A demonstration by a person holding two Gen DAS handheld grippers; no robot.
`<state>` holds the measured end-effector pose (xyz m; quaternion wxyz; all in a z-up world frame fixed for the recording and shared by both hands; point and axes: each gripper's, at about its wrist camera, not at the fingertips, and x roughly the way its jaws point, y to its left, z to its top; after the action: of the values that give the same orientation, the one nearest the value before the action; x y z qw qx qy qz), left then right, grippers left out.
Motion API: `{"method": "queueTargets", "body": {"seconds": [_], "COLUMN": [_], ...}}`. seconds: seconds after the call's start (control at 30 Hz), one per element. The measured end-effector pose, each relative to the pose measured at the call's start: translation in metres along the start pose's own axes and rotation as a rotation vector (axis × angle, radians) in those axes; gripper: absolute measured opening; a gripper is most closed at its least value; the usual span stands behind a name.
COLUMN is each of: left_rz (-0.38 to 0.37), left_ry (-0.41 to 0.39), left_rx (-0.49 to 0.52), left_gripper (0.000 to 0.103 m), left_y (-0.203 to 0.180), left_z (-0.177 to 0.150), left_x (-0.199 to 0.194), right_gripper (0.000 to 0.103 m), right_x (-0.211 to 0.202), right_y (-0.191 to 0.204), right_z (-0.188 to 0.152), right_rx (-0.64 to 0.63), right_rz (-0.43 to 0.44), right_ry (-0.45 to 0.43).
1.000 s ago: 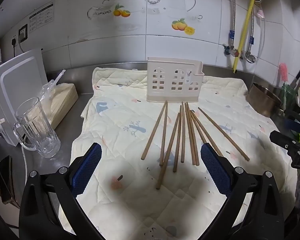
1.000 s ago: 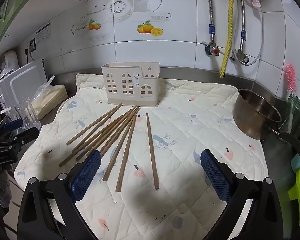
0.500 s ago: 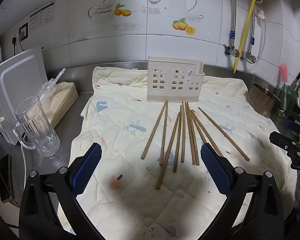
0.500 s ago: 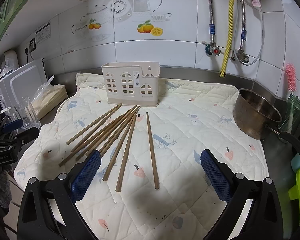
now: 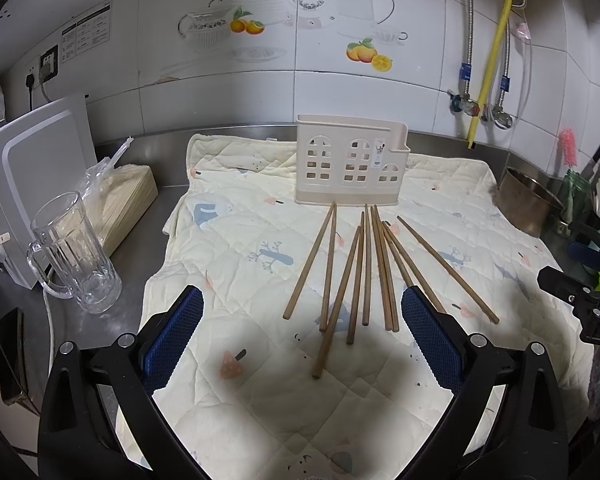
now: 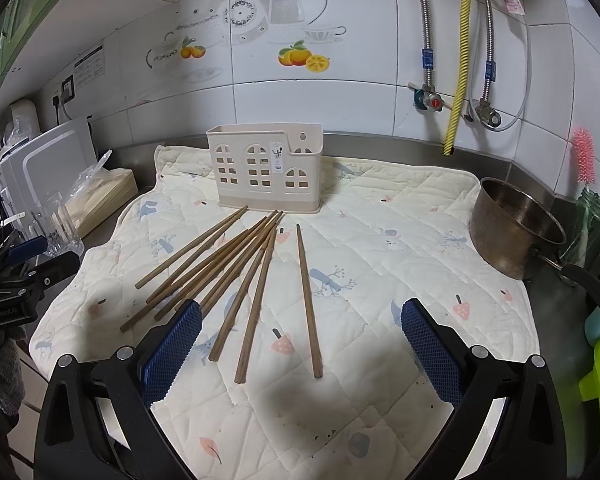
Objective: Organize utensils
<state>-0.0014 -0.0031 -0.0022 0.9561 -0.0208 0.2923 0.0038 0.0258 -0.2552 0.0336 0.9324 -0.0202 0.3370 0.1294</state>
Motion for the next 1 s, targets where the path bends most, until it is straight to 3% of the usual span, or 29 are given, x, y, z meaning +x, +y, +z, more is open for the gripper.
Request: {"method": "queueTargets", "body": {"seconds": [1.0], "left_rz": [0.0], "left_ry": [-0.002], "left_rx": [0.005], "left_gripper": [0.098], "left_y": [-0.0023], "left_z": [0.0003], "left_x": [0.002], "right_gripper": [0.097], "right_x": [0.0077], "right_y": [0.0044], "right_z": [-0.0011], "right_rx": [-0.001], "right_rz": [0.014], "right_ry": [0.011]}}
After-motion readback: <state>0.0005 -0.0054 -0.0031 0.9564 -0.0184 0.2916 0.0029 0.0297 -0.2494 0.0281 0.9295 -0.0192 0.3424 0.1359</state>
